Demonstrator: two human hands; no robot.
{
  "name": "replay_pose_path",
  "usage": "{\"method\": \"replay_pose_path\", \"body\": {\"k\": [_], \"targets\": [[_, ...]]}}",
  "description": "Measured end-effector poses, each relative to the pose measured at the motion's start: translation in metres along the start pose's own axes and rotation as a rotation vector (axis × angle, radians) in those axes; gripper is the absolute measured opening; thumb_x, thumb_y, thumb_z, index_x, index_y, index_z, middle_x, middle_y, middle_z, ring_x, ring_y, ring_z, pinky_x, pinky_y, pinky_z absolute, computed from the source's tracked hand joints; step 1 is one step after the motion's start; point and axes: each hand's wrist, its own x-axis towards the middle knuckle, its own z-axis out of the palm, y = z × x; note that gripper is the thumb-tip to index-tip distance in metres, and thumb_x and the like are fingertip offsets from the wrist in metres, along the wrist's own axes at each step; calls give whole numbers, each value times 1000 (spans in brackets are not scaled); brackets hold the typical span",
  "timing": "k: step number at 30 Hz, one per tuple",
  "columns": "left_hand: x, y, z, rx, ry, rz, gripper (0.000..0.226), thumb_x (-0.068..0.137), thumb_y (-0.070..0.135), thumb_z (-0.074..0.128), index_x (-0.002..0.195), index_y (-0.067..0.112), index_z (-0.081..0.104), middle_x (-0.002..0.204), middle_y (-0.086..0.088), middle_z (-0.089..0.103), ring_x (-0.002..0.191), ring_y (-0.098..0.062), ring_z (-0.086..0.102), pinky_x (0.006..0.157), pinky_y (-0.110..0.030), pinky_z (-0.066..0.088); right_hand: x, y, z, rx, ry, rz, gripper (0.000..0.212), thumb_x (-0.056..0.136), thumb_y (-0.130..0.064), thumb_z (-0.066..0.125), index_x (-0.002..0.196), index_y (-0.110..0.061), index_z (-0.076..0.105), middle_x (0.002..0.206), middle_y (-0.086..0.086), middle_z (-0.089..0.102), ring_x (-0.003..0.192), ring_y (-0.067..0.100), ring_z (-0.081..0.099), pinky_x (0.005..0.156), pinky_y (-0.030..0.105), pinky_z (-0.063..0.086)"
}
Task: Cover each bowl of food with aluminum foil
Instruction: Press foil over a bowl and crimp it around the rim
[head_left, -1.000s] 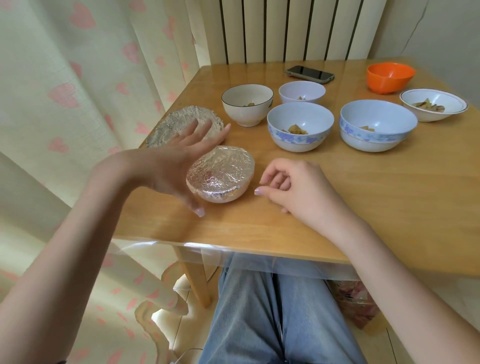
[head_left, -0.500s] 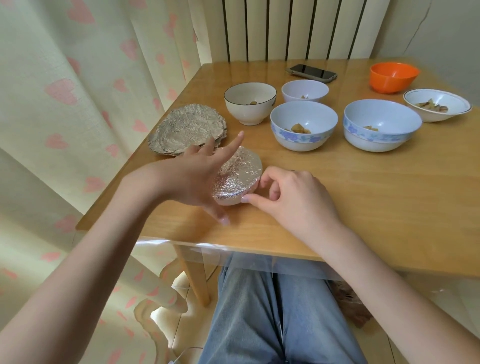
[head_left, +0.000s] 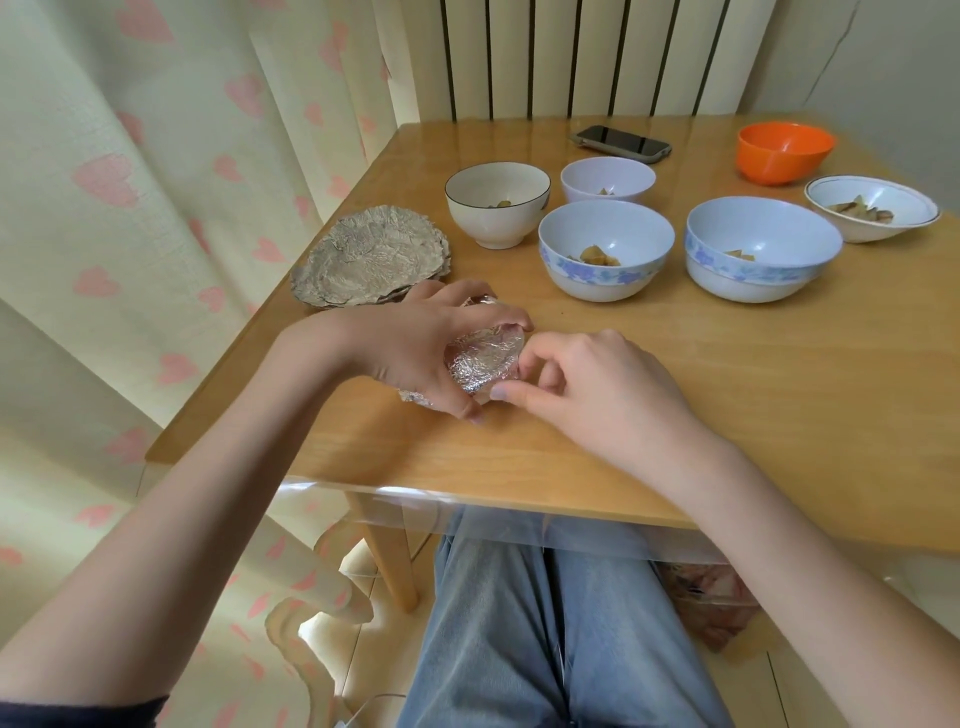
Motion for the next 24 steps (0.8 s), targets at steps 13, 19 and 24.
{"method": "replay_pose_path", "body": {"k": [13, 19, 24], "targets": [[0, 3, 1, 18, 1, -24, 89, 67, 43, 82, 133, 63, 25, 146, 21, 15, 135, -14, 15, 103, -35, 29, 29, 7, -15, -70, 0, -19, 50, 63, -64, 72, 54, -18, 54, 51, -6, 47, 55, 9, 44, 49, 28, 29], [-1, 5, 2, 8, 16, -66, 87, 66, 46, 79, 130, 64, 24, 147, 16, 17, 135, -19, 16, 101, -37, 31, 19, 24, -7, -10, 67, -63, 37, 67, -58, 73, 67, -24, 57, 59, -10, 52, 59, 6, 48, 55, 28, 37], [-3, 10, 8, 30, 46, -149, 90, 70, 48, 77, 138, 58, 19, 150, 14, 16, 137, -20, 14, 103, -37, 31, -13, 25, 3, 70, 155, -151, 54, 83, -46, 58, 135, -44, 44, 96, -17, 51, 63, 6, 48, 60, 32, 49]]}}
